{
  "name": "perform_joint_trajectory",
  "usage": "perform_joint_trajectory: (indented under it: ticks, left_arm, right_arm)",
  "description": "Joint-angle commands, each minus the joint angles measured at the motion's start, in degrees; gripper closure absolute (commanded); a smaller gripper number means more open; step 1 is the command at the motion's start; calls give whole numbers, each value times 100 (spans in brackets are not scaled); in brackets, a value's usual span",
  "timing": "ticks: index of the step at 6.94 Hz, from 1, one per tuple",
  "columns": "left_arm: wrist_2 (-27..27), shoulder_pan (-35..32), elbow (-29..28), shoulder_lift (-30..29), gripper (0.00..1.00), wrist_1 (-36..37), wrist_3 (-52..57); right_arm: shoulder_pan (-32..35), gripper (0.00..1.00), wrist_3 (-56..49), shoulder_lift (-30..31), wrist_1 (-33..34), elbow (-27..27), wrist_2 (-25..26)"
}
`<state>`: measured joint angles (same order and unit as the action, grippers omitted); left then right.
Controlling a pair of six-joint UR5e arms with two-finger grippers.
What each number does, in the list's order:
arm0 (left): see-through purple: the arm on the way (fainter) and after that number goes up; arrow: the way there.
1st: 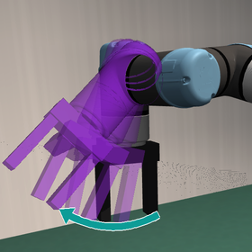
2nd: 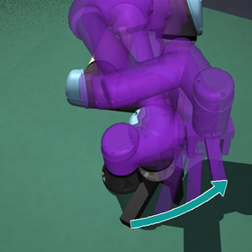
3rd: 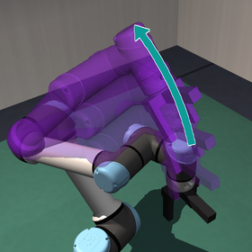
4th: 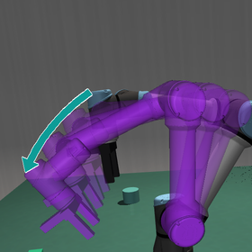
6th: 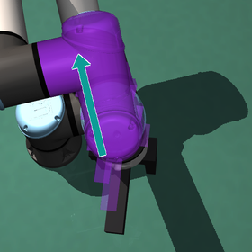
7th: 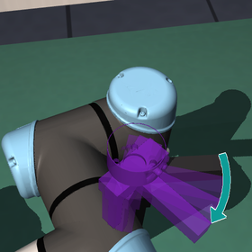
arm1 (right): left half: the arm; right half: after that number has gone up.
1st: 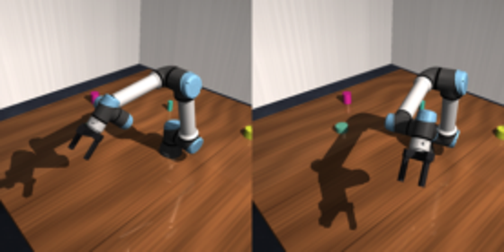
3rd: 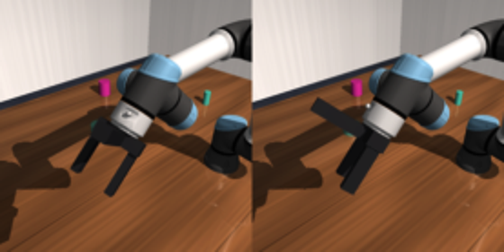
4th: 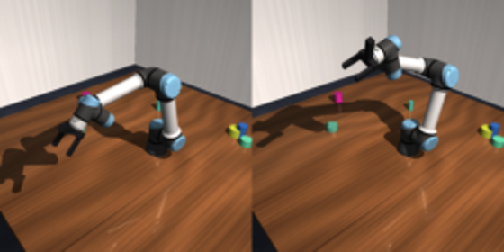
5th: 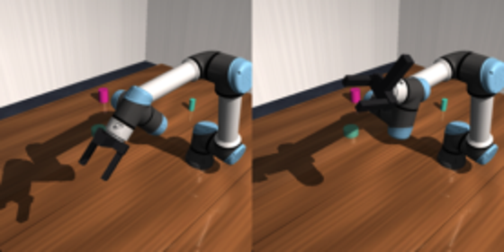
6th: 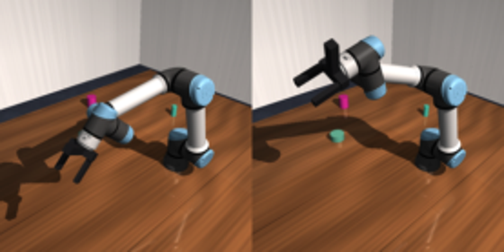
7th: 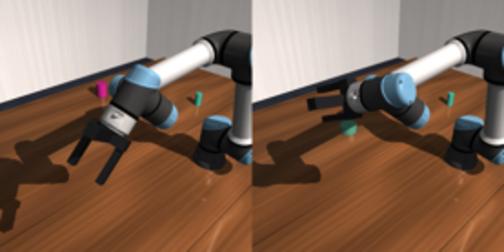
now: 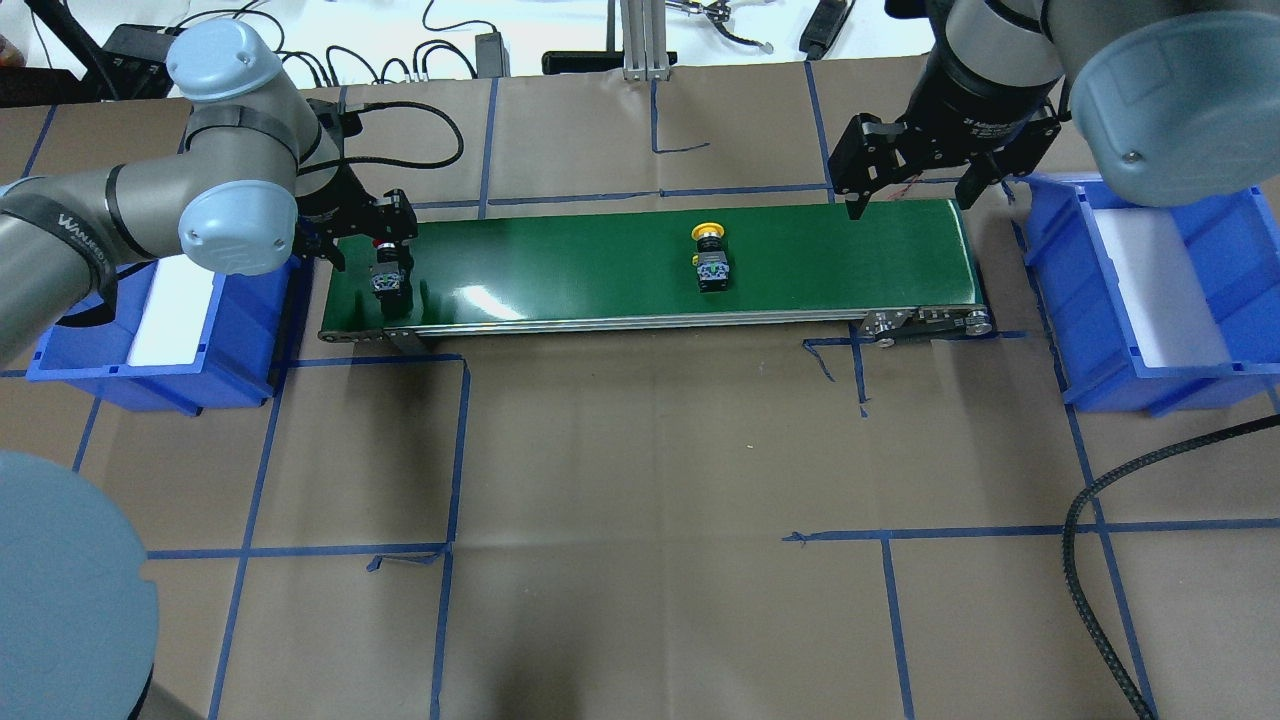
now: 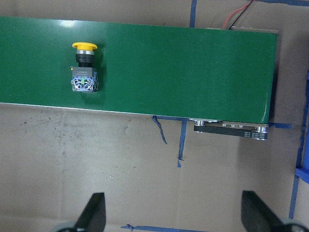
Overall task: Transport two buttons from left to right
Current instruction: 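Release the red button on the belt while the right gripper lowers toward the belt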
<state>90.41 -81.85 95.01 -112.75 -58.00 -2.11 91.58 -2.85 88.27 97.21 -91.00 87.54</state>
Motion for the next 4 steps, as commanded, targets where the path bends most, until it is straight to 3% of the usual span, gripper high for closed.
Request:
perform_joint_trajectory:
  ticks: [1,4]
  left_arm:
    - [-6,11,-288,252,0,-611,9]
    - [-41,-85,-624,1059,0,-2324,26]
  right_arm:
    - [0,0,39,-99,26,-31,0]
    - [0,0,354,-810,1113,-23,-131]
